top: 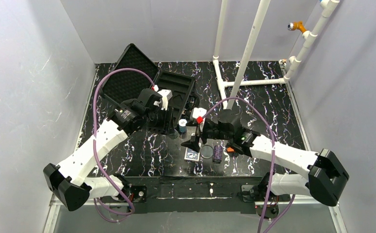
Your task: Pack up texas hold em set
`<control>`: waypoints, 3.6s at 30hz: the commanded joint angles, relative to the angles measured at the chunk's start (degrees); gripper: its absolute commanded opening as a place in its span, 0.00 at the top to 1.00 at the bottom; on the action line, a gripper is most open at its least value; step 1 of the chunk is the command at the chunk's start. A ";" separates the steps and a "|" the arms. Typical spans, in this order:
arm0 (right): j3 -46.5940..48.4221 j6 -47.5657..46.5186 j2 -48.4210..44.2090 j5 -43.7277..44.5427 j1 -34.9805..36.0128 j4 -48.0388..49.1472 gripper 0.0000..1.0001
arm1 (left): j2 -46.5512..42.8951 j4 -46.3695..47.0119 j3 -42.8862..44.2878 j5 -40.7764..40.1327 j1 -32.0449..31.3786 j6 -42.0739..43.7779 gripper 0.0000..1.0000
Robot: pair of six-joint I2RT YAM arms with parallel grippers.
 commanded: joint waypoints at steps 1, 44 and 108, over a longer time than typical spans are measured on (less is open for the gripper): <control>0.14 -5.60 3.13 -1.97 3.99 7.36 0.02 | -2.74 -0.83 2.24 5.51 0.29 -1.18 1.00; 1.09 0.40 9.27 2.35 9.93 18.91 0.88 | -8.39 3.23 -2.00 6.51 0.36 -5.21 0.98; 69.51 -12.40 53.63 11.52 1.09 -49.75 0.99 | -28.22 -6.50 -19.89 -50.31 2.55 -4.29 0.02</control>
